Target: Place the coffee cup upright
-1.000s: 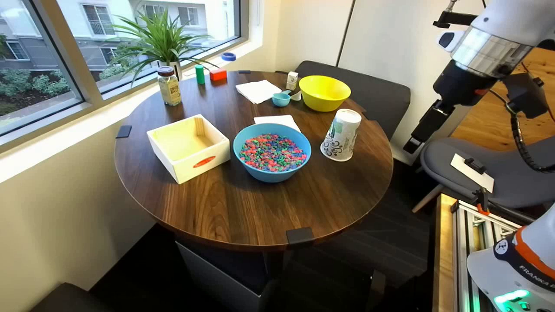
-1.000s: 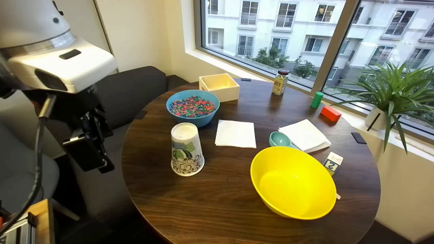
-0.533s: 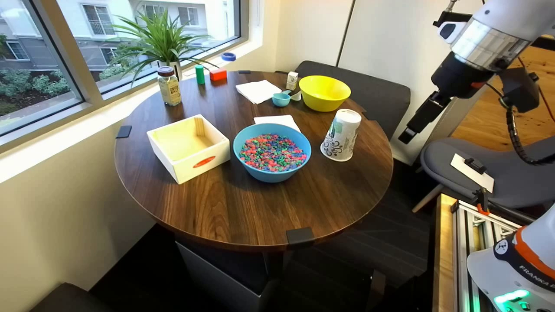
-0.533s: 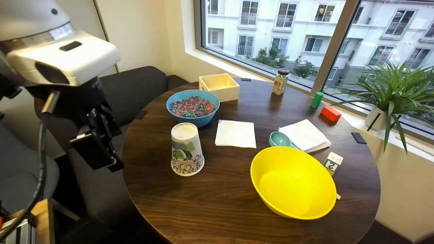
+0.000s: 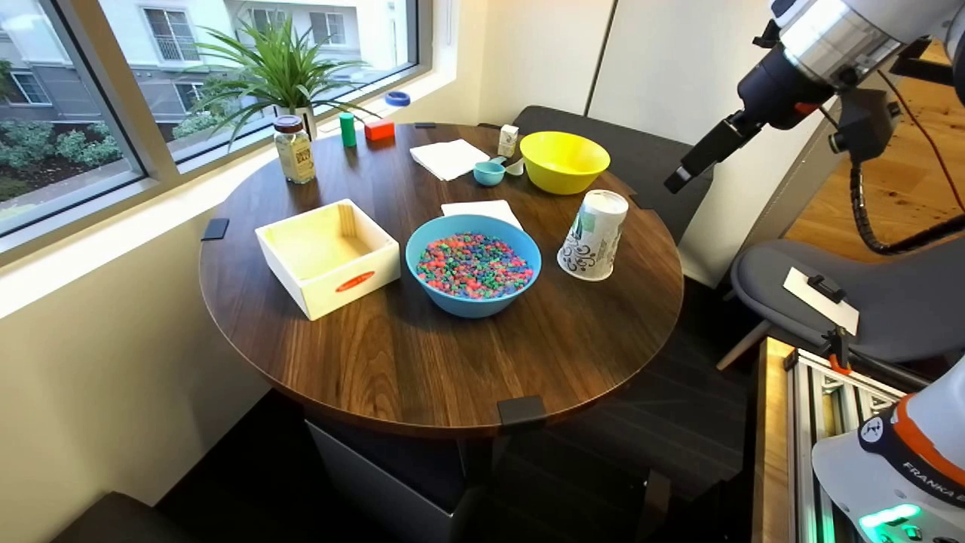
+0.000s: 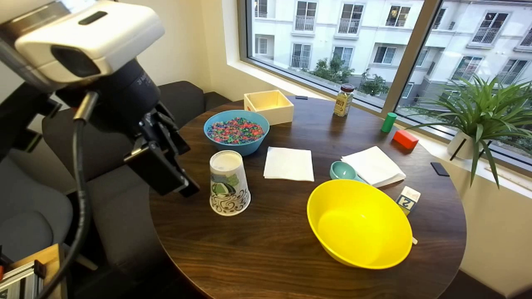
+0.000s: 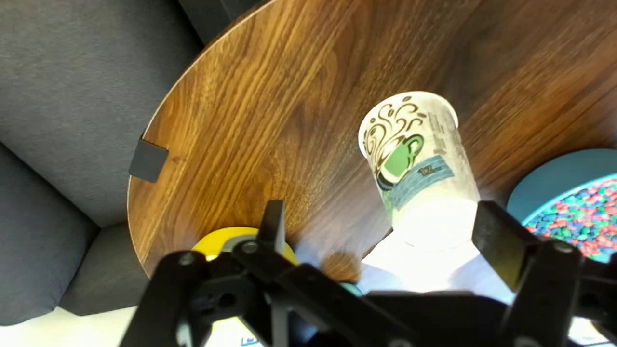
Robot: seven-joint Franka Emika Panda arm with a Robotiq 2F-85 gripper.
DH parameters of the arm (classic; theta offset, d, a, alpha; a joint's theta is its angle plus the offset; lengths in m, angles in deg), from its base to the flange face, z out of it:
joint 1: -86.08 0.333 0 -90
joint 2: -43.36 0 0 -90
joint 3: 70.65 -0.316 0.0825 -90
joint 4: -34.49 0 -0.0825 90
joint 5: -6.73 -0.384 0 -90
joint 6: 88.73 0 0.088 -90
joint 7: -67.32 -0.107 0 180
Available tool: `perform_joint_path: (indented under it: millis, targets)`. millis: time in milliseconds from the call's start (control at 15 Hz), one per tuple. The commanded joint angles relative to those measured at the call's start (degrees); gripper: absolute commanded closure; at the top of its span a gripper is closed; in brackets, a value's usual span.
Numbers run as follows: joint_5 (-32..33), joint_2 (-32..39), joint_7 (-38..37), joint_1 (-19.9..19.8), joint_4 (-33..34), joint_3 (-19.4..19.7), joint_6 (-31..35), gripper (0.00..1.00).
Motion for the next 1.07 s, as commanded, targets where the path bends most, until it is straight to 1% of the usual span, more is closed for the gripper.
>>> perform_joint_path:
  millis: [0, 67, 267, 533, 600, 667, 733, 800, 867, 1000]
  targets:
    - [0.1, 5.5, 0.0, -1.0, 2.3, 0.3, 3.8, 0.0]
    - [0.5, 6.5, -0.6, -1.6, 2.6, 0.0, 5.3, 0.0]
    - [0.5, 10.3, -0.4, -1.9, 4.5, 0.2, 6.3, 0.0]
    - [-0.5, 14.5, -0.2, -1.2, 6.3, 0.8, 5.8, 0.0]
    - [-0.6, 15.4, -0.3, -1.1, 6.7, 0.8, 5.8, 0.01]
    - [-0.7, 16.1, -0.3, -1.0, 7.1, 0.9, 5.8, 0.05]
    - [-0.9, 16.8, -0.2, -0.9, 7.5, 1.0, 5.7, 0.12]
    - [-1.1, 17.4, -0.4, -0.8, 7.8, 1.1, 5.9, 0.29]
    - [-1.5, 17.8, -0.4, -0.6, 8.2, 1.3, 5.9, 0.4]
    - [-2.4, 18.6, -0.1, -0.1, 8.7, 1.6, 6.0, 0.55]
